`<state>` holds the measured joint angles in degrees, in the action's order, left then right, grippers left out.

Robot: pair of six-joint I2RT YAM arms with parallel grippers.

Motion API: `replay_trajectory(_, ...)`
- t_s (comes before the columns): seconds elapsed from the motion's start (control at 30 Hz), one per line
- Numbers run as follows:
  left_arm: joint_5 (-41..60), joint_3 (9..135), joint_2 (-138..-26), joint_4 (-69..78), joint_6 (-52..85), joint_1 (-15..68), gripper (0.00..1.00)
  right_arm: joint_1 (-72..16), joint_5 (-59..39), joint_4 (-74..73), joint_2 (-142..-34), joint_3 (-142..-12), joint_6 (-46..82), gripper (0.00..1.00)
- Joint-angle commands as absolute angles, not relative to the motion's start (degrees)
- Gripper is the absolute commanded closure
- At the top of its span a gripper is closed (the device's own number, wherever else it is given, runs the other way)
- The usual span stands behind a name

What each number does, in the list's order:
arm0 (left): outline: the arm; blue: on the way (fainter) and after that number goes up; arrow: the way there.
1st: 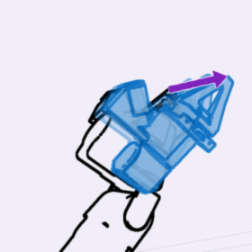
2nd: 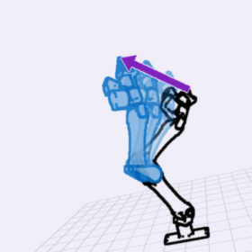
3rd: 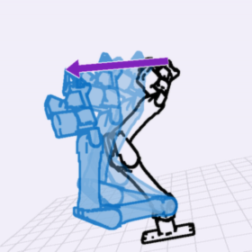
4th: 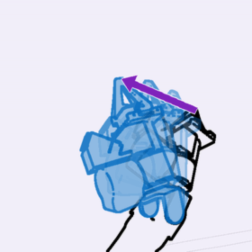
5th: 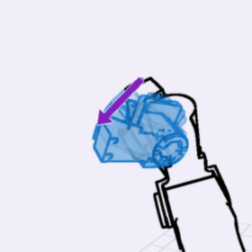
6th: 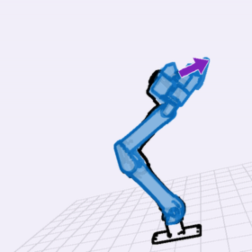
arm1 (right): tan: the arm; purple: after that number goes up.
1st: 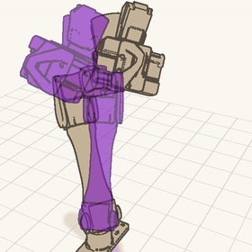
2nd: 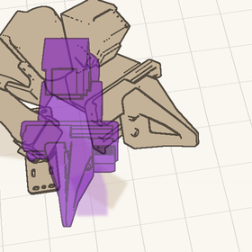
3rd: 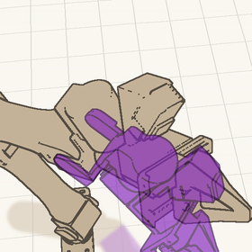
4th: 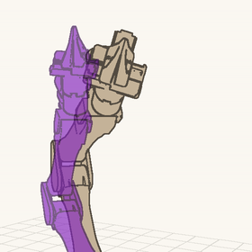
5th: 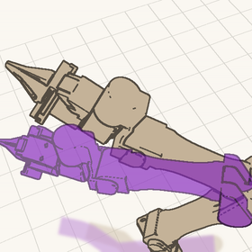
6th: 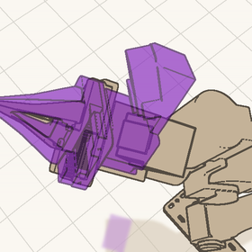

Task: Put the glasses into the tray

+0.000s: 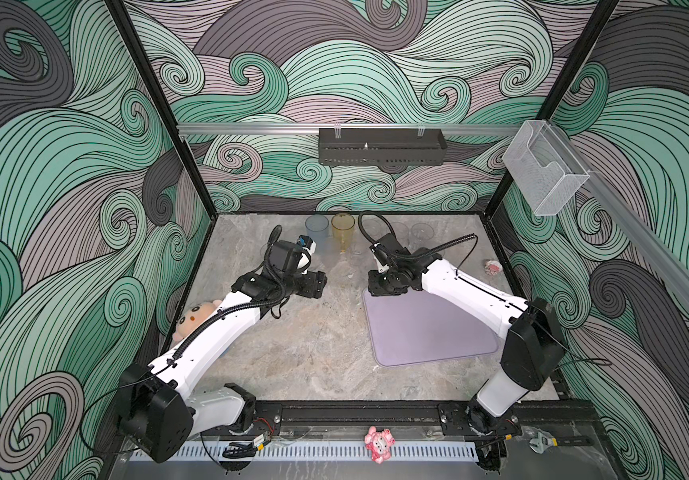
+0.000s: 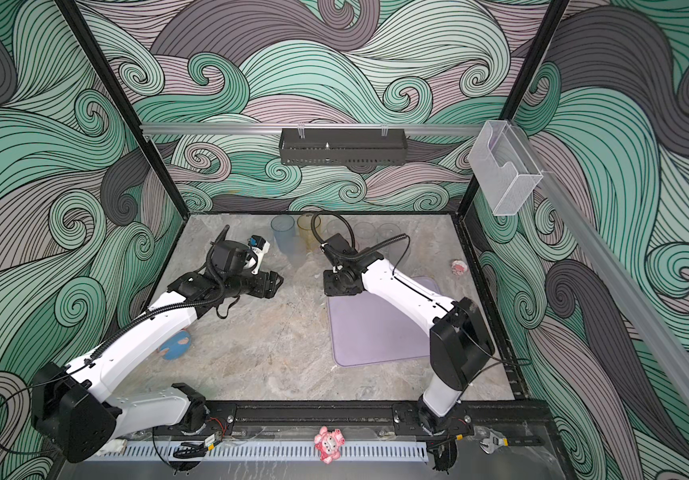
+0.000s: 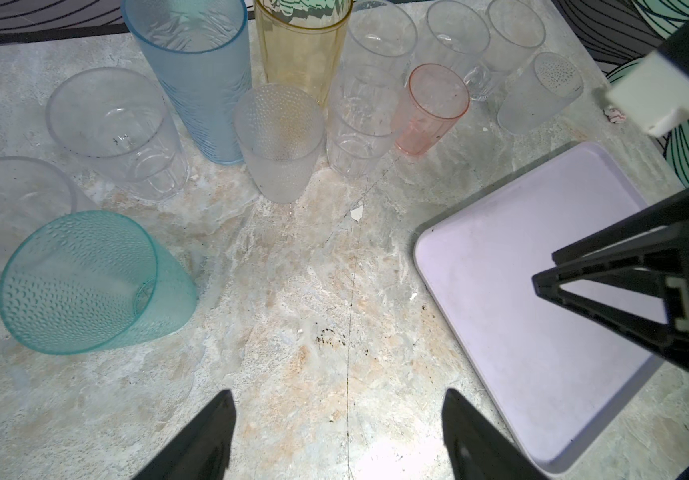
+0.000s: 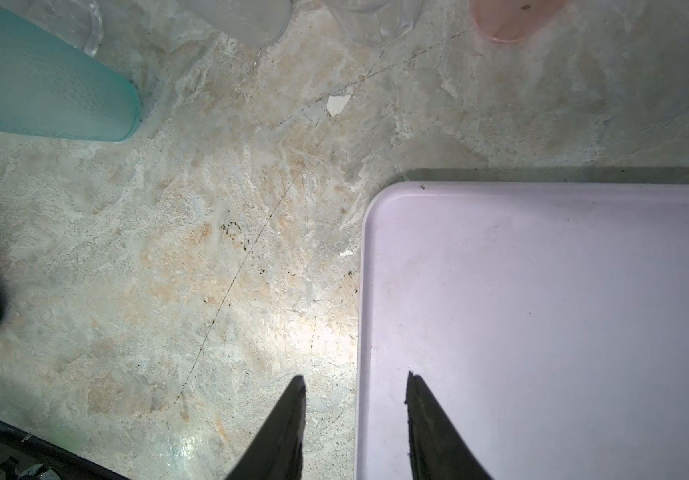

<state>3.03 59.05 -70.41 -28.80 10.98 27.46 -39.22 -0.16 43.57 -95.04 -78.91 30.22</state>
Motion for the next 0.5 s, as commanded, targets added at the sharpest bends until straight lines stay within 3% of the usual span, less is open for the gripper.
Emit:
replay_trajectory(0.0,-7.31,63.11,-70.66,-31.12,14.25,27.51,0.19,-38.51,1.14,44.26,-92.59,-77.31,29.62,0.58)
replay_trajectory(0.03,-11.3,63.43,-70.57,-31.54,17.68,27.51,0.17,-38.46,1.18,44.24,-92.17,-76.93,29.66,0.58)
replay_trajectory(0.47,-18.93,66.73,-70.0,-34.91,16.21,26.56,0.16,-37.28,0.88,41.24,-88.97,-72.8,28.52,0.54)
